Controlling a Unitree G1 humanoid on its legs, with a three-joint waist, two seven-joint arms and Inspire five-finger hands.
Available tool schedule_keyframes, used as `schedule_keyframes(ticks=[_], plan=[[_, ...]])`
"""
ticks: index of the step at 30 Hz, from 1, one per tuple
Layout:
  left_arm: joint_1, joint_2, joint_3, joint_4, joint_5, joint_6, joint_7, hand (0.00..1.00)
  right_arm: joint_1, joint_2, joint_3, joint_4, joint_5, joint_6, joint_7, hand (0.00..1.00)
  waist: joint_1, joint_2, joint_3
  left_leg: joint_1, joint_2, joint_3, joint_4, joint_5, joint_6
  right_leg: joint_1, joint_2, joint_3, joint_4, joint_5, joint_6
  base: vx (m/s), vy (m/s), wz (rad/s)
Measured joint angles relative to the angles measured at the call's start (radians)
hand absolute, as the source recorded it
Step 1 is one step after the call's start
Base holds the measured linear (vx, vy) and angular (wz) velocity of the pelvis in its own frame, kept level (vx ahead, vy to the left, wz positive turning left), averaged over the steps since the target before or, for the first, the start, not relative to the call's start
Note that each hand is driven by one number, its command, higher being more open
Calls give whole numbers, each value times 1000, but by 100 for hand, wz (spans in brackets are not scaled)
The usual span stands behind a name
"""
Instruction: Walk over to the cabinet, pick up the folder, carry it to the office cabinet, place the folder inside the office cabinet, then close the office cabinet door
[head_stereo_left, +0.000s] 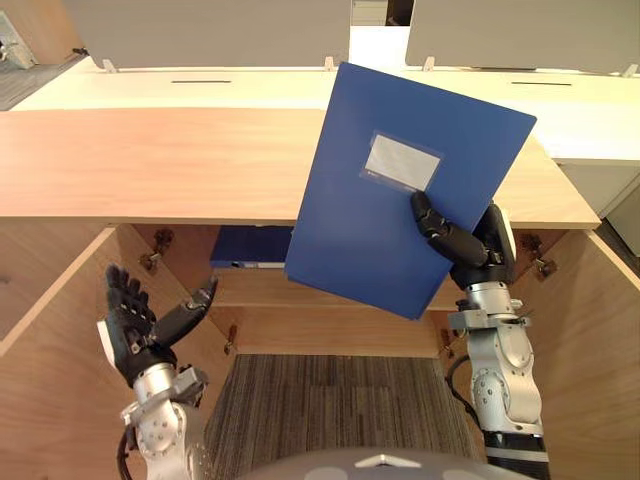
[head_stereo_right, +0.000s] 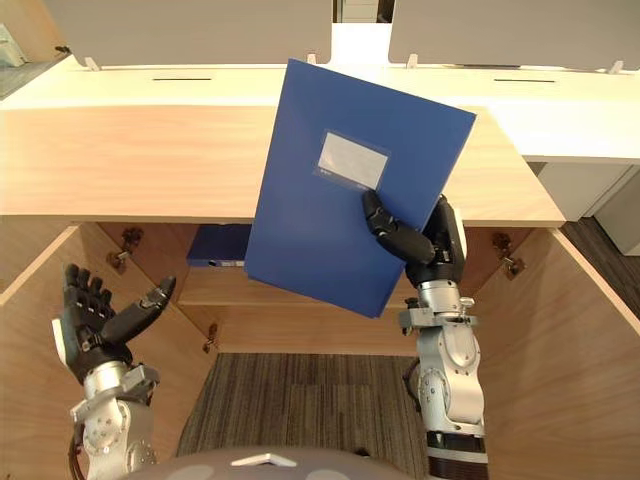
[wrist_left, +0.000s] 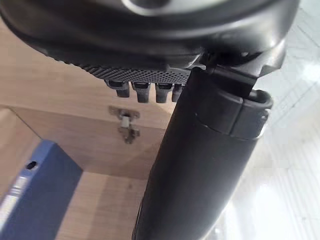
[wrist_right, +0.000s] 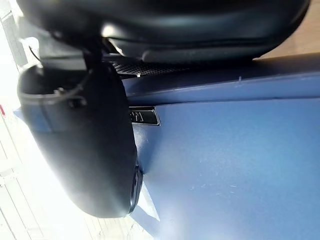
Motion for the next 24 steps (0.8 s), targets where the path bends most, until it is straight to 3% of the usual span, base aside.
schedule_keyframes(ticks=[5,10,20,24], plan=[[4,7,-15,255,109,47,-45,100,0,-12,10,-10,-8,0,-10,0,0,0,-6,-7,-3,-8,0,1,0,-2,-3,-7,0,-2,3,-14,5,5],[-5,16,-69,536,218,88,-100,100,-1,-70,91,-47,-137,-14,-44,0,0,-6,-10,-7,-2,-6,0,1,0,-4,-2,-3,-1,-2,3,-2,1,-1],[-94,113,-131,847,314,104,-87,100,-27,-195,416,-49,-313,-30,-33,0,5,-10,-13,-11,4,20,9,1,0,-19,6,28,0,2,-3,-26,2,-8],[-130,162,-143,960,342,108,-81,100,-60,-243,507,33,-356,-51,-28,0,4,-7,-7,-31,5,27,10,0,-3,-44,8,34,-1,9,-3,-33,5,-6]])
